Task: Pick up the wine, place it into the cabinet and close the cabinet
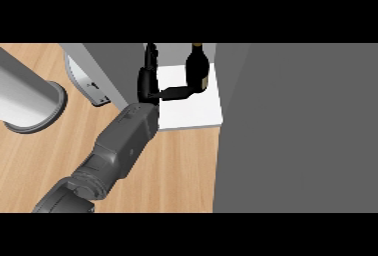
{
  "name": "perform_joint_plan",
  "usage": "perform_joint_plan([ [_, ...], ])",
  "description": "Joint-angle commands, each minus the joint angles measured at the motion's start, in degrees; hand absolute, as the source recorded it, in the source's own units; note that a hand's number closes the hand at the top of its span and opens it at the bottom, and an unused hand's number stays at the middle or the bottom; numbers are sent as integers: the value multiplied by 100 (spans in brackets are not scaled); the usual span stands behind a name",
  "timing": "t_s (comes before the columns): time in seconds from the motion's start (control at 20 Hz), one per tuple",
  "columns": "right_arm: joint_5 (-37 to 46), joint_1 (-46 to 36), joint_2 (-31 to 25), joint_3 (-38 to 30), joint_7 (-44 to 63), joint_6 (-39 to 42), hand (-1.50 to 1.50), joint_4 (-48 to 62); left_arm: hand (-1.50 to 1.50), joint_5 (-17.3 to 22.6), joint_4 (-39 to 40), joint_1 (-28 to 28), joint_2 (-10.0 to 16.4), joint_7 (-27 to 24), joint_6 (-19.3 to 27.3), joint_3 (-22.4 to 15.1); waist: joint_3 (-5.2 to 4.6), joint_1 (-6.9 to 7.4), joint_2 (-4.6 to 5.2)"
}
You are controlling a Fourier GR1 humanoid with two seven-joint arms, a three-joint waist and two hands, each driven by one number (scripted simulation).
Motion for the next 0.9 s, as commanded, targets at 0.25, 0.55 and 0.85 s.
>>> perform_joint_plan([
  [0.25,-286,124,-84,-155,86,-74,-150,-327,-150,304,-110,146,7,7,-440,125,0,83,-44],
  [0.55,-151,-189,-3,96,364,-273,-150,-344,-150,791,-293,320,7,20,-458,-158,-2,58,-87],
  [0.85,14,59,67,192,24,-216,-150,-87,-150,1391,-976,993,7,149,-400,-1107,2,98,-125],
])
